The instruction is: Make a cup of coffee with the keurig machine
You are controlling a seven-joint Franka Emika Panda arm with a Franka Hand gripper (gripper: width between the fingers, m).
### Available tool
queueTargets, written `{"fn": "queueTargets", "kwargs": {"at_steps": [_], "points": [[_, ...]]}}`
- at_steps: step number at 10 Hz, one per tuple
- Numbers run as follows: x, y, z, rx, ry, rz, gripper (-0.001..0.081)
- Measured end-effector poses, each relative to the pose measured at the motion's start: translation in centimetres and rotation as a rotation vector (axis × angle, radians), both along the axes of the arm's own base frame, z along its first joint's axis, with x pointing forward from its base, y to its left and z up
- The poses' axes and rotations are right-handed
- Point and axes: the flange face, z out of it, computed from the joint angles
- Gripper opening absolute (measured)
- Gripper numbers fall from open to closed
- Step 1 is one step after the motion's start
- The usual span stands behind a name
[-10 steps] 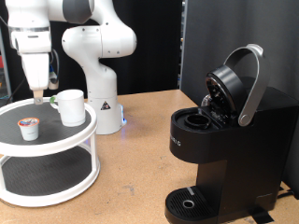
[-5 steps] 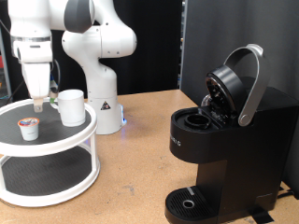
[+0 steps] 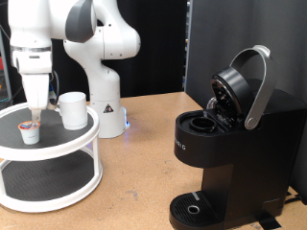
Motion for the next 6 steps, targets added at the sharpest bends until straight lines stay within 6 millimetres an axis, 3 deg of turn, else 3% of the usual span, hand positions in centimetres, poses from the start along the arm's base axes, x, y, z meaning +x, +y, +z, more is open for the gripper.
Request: {"fn": "queueTargets", "kwargs": {"at_steps": [1,3,4,5,6], "points": [[0.02,-0.09,-0.28,-0.001,0.002,-0.002,0.0704],[0.05,-0.18,-0.77,-0.003,0.003,-0.004,0.0386],[0.05,-0.19,-0.88,-0.003,0.004,-0.005,0.0386],[0.07,-0.25,-0.98,-0.004,0.001,-0.006,0.0202],[0.05,-0.35,-1.06,-0.003,-0.002,-0.008,0.0076]]}}
